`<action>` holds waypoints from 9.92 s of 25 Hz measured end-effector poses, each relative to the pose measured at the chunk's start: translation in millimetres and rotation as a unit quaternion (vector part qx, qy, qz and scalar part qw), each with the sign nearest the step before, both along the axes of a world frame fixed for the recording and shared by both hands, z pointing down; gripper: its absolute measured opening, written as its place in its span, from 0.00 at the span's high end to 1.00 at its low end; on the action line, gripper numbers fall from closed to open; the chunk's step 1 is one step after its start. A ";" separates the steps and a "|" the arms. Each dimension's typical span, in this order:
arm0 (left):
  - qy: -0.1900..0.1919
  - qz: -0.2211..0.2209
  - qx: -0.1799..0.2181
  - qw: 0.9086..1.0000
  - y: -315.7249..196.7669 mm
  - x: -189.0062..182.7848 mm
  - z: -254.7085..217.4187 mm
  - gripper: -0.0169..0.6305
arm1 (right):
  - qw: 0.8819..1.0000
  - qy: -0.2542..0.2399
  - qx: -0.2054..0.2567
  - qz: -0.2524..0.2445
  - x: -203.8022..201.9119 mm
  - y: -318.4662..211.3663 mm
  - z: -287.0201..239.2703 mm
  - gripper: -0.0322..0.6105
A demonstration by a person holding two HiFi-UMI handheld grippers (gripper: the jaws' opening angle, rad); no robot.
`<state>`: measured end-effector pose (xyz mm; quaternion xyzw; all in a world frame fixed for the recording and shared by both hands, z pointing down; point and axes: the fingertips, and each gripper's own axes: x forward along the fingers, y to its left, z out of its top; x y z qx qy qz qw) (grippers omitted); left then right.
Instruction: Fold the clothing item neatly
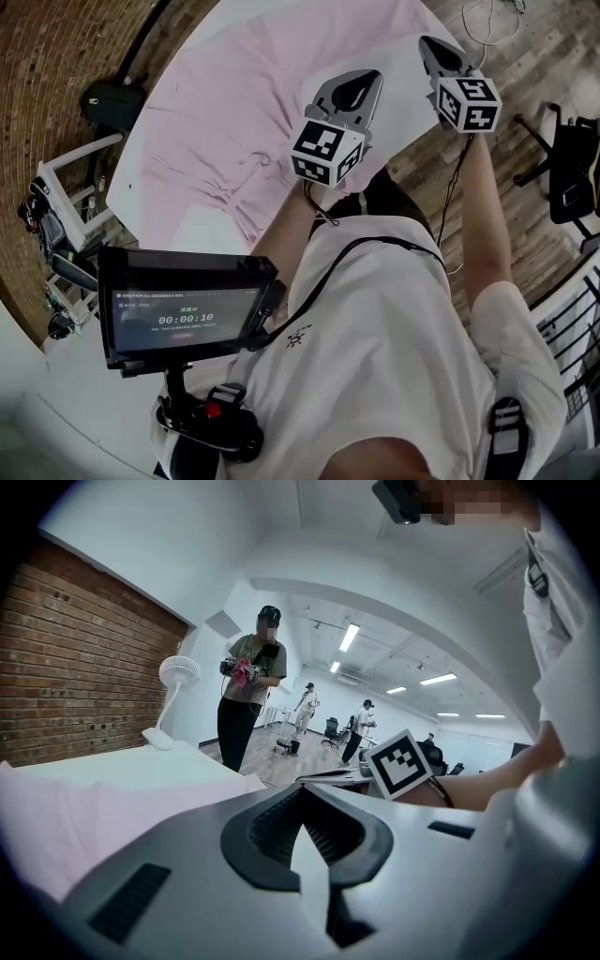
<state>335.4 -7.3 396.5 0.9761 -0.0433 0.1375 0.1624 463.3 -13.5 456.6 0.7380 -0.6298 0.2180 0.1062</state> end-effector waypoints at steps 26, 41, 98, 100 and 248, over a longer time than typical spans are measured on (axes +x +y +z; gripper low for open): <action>-0.048 0.015 -0.020 0.999 -14.9 23.6 45.1 0.97 | 0.994 0.003 -0.106 0.042 64.6 -24.0 89.7 0.74; -0.048 -0.004 -0.015 0.999 -24.9 16.4 45.6 0.97 | 0.985 -0.030 -0.156 0.060 75.0 -26.7 113.3 0.74; -0.025 -0.134 0.019 0.990 -55.1 -132.7 -13.9 0.97 | 0.991 0.109 -0.048 -0.059 -36.1 -112.2 -36.7 0.89; -0.026 -0.138 0.019 0.990 -55.8 -134.8 -12.8 0.97 | 0.991 0.109 -0.046 -0.062 -37.6 -114.6 -37.2 0.89; -0.025 -0.357 0.008 0.934 -91.2 -412.3 -4.0 0.97 | 0.905 0.131 -0.007 -0.405 -484.0 -220.4 -17.5 0.89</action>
